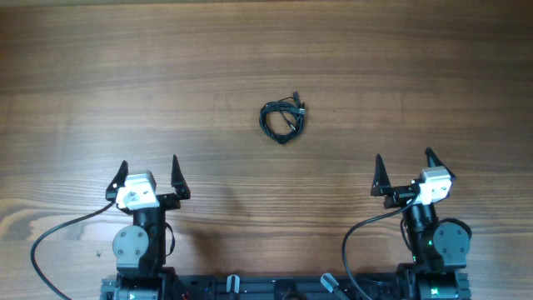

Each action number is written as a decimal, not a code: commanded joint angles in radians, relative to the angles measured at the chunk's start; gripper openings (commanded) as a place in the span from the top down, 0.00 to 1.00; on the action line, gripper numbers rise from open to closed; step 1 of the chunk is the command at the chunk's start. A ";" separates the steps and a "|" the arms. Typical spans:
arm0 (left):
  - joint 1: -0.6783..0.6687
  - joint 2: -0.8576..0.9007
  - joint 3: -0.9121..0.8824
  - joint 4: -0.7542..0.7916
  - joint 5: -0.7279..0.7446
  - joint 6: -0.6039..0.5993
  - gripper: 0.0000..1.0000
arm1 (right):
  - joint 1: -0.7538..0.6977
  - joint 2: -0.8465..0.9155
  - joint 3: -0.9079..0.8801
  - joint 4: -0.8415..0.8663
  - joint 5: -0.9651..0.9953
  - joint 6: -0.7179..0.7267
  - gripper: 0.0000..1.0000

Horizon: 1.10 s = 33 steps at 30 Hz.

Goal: Untangle cables

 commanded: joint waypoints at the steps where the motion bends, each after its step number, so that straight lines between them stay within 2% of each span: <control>1: 0.006 -0.008 -0.008 0.003 0.005 0.014 0.00 | -0.004 -0.009 -0.004 0.003 0.005 0.001 0.00; 7: 0.006 -0.008 -0.008 -0.012 0.182 0.011 0.00 | -0.004 -0.009 -0.004 0.003 0.005 0.001 0.00; 27: 0.006 -0.005 -0.008 -0.008 0.205 0.011 0.00 | -0.004 -0.009 -0.004 0.003 0.005 0.001 0.00; 33: 0.006 -0.005 0.038 -0.023 0.190 -0.153 0.00 | -0.004 -0.009 -0.004 0.003 0.005 0.001 0.00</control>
